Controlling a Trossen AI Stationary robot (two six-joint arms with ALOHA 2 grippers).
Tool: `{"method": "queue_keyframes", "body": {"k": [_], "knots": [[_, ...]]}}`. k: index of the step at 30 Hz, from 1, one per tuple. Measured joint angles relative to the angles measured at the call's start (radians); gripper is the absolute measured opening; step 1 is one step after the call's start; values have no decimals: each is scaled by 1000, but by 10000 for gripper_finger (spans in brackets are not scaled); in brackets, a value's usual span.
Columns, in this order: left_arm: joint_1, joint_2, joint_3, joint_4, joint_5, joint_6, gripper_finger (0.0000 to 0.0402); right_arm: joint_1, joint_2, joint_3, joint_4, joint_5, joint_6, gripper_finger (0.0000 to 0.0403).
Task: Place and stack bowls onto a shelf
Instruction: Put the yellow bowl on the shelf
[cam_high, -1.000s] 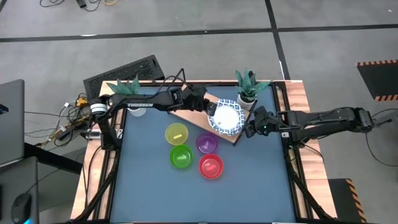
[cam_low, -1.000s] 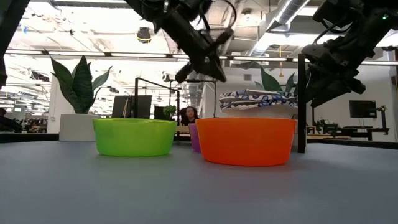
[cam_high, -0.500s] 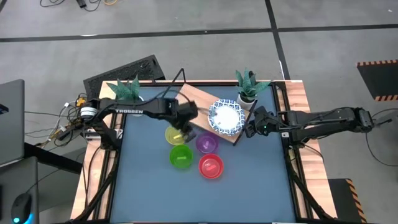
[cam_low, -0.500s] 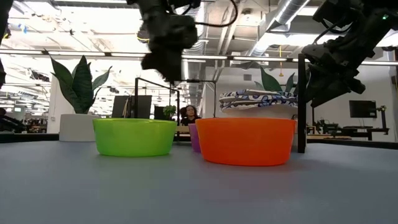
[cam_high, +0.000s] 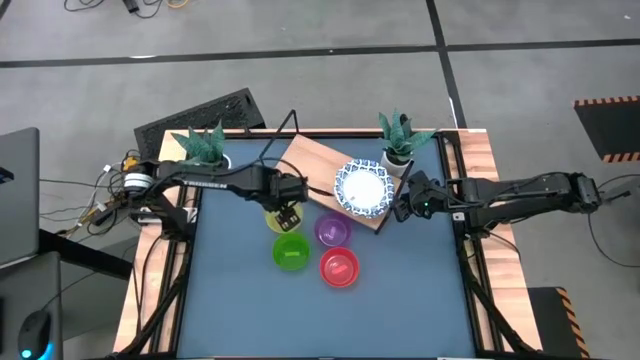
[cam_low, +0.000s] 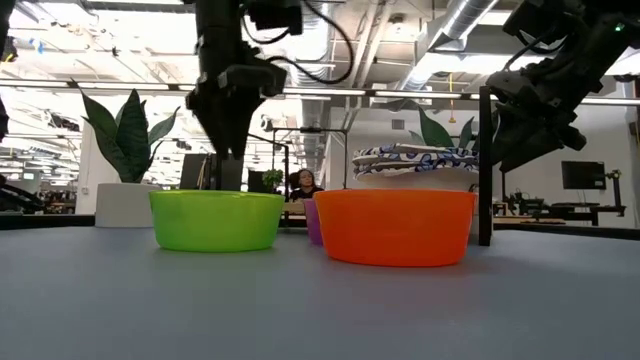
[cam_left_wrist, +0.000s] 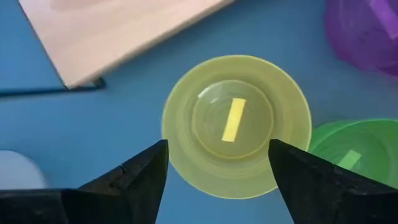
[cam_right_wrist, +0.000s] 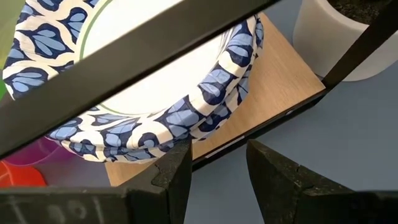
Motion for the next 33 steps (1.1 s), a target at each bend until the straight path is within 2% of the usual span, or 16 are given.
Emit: {"method": "queue_keyframes", "body": {"k": [6, 9, 17, 21, 24, 27, 33], "knots": [[13, -132, -255, 152, -31, -188, 254, 0, 0, 0, -3, -1, -2, 178], [21, -179, -340, 180, -49, -262, 254, 0, 0, 0, -2, -2, -15, 178], [26, -174, -440, 398, 0, -321, 254, 0, 0, 0, -2, -3, -19, 178], [26, -119, -454, 402, 20, -327, 242, 0, 0, 0, -2, -3, -18, 178], [26, -84, -454, 403, 33, -327, 215, 0, 0, 0, -2, -4, -18, 178], [26, -84, -454, 403, 33, -338, 169, 0, 0, 0, 0, -4, -12, 178], [26, -107, -454, 396, 34, -376, 33, 0, 0, 0, 0, -3, -9, 178]]}}
